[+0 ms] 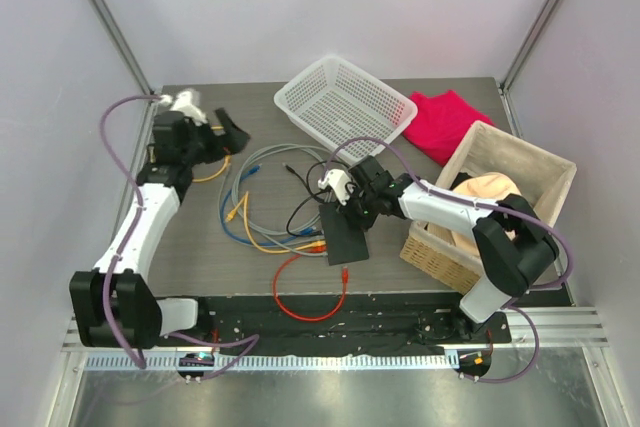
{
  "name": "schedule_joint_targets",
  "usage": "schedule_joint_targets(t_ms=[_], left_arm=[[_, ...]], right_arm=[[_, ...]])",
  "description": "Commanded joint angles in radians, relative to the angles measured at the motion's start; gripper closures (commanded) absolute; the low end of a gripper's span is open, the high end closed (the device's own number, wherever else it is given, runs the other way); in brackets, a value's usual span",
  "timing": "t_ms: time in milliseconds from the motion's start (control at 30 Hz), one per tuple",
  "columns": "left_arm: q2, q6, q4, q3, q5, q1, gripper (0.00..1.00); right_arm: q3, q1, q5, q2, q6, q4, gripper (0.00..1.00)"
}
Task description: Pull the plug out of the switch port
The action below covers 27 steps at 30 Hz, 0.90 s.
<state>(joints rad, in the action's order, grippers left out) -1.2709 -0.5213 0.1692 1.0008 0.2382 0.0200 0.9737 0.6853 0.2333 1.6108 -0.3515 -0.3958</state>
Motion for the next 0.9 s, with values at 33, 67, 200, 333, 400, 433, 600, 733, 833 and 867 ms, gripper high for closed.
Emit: schedule_joint_targets(t_ms=[33, 67, 200, 333, 400, 433, 600, 733, 833, 867], left_arm=[[0.018, 0.335, 0.114, -0.011, 0.251, -0.149, 0.00], [0.010, 0.349, 0.154, -0.004, 0.278, -0.156, 0.00], [-0.024, 0.377, 0.185, -0.011, 0.398, -0.233, 0.01], [-0.079, 0.365, 0.147, -0.050, 0.466, -0.255, 0.13], [-0.111, 0.327, 0.109, -0.059, 0.463, -0.255, 0.14], [-0.142, 0.314, 0.093, -0.068, 0.466, -0.255, 0.14], [-0.246, 0.284, 0.055, -0.051, 0.558, -0.270, 0.20], [-0.283, 0.319, 0.039, -0.041, 0.588, -0.313, 0.25], [-0.326, 0.322, 0.044, -0.033, 0.637, -0.336, 0.30], [-0.364, 0.320, 0.053, -0.025, 0.657, -0.339, 0.32]], right_arm=[[0.010, 0.000, -0.023, 0.051, 0.011, -0.055, 0.98], [0.017, 0.000, -0.023, 0.052, 0.011, -0.058, 0.98], [0.025, 0.000, -0.022, 0.055, 0.009, -0.066, 0.98], [0.026, -0.001, -0.022, 0.040, -0.006, -0.075, 0.99], [0.039, -0.001, -0.011, 0.017, -0.024, -0.097, 0.99], [0.045, -0.001, -0.012, 0.009, -0.030, -0.106, 0.99], [0.065, -0.001, -0.015, -0.025, -0.055, -0.153, 0.99], [0.138, -0.001, 0.038, -0.071, -0.098, -0.238, 0.99], [0.209, -0.001, 0.054, -0.098, -0.148, -0.308, 0.89], [0.218, 0.000, 0.048, -0.116, -0.180, -0.319, 0.86]])
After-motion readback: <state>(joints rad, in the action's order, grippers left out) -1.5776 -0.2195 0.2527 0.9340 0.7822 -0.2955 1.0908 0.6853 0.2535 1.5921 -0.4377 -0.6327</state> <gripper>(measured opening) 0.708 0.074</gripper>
